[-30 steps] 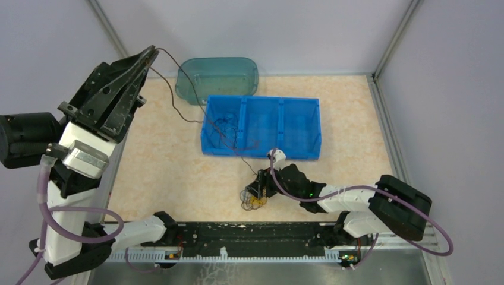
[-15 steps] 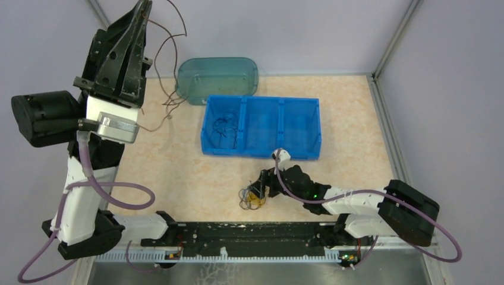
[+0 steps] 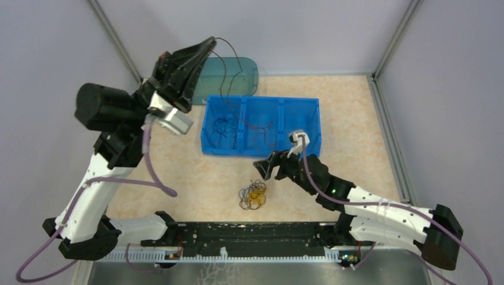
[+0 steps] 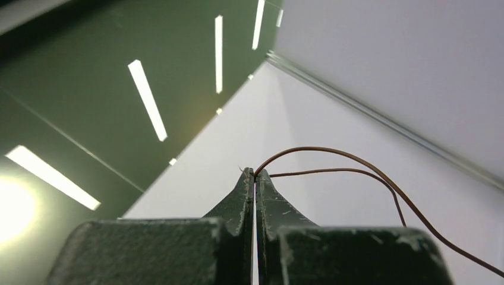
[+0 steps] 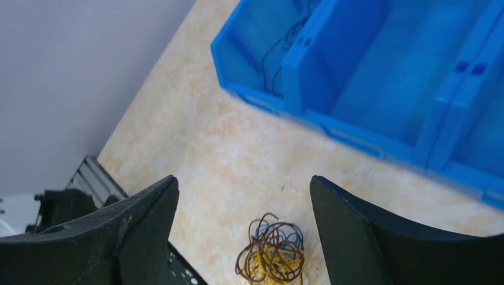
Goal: Untangle the cables
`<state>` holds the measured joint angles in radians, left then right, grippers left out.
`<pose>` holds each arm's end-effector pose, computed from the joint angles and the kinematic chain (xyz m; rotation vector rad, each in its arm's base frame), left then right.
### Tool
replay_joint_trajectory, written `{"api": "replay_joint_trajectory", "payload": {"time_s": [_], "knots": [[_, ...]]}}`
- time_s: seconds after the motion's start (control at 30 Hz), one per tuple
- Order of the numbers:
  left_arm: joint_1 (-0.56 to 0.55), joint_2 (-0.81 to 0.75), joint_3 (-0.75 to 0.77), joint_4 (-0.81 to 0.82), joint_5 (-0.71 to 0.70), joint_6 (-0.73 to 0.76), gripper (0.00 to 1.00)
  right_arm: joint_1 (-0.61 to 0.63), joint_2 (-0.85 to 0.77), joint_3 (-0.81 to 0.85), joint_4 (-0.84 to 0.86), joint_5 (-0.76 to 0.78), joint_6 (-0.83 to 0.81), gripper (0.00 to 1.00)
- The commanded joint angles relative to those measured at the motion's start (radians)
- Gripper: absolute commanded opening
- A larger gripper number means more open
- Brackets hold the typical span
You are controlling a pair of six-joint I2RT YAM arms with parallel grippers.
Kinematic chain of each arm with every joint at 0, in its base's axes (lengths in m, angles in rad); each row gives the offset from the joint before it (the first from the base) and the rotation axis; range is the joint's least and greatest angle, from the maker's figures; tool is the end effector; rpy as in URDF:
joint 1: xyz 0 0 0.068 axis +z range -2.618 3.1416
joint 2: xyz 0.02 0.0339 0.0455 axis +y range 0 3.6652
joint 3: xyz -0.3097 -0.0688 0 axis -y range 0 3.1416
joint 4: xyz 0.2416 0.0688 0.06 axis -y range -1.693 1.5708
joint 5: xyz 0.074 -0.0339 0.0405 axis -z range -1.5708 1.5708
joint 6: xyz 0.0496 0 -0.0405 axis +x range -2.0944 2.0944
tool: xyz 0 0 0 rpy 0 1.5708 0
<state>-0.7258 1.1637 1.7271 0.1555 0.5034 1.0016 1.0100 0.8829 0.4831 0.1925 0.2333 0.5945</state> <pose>0.1023 -0.1227 0.6550 0.9385 0.1819 0.0401 0.1102 0.1539 0.2888 -0.2111 1.8615 0.9362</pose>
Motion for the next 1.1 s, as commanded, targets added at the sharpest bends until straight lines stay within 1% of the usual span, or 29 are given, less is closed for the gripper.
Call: {"api": "replay_joint_trajectory", "payload": {"time_s": [0.0, 0.07, 0.23, 0.5, 0.67, 0.83, 1.07], "knots": [[-0.007, -0.002, -0.091, -0.023, 0.019, -0.020, 0.00, -0.035, -0.083, 0.109, -0.136, 0.142, -0.054, 0.82], [-0.007, 0.001, -0.128, -0.022, 0.017, -0.026, 0.00, -0.047, -0.110, 0.127, -0.167, 0.171, -0.066, 0.80], [-0.009, 0.037, -0.197, 0.001, 0.004, -0.024, 0.00, -0.056, -0.144, 0.152, -0.268, 0.302, -0.069, 0.79], [-0.011, 0.119, -0.225, 0.034, -0.034, -0.024, 0.00, -0.062, -0.193, 0.128, -0.299, 0.355, -0.061, 0.78], [-0.011, 0.153, -0.301, 0.067, -0.080, 0.027, 0.00, -0.062, -0.230, 0.131, -0.337, 0.407, -0.063, 0.77], [-0.008, 0.197, -0.385, 0.106, -0.127, 0.139, 0.00, -0.061, -0.271, 0.130, -0.365, 0.439, -0.064, 0.76], [-0.002, 0.281, -0.388, 0.174, -0.174, 0.164, 0.00, -0.063, -0.301, 0.134, -0.396, 0.469, -0.065, 0.75]]}}
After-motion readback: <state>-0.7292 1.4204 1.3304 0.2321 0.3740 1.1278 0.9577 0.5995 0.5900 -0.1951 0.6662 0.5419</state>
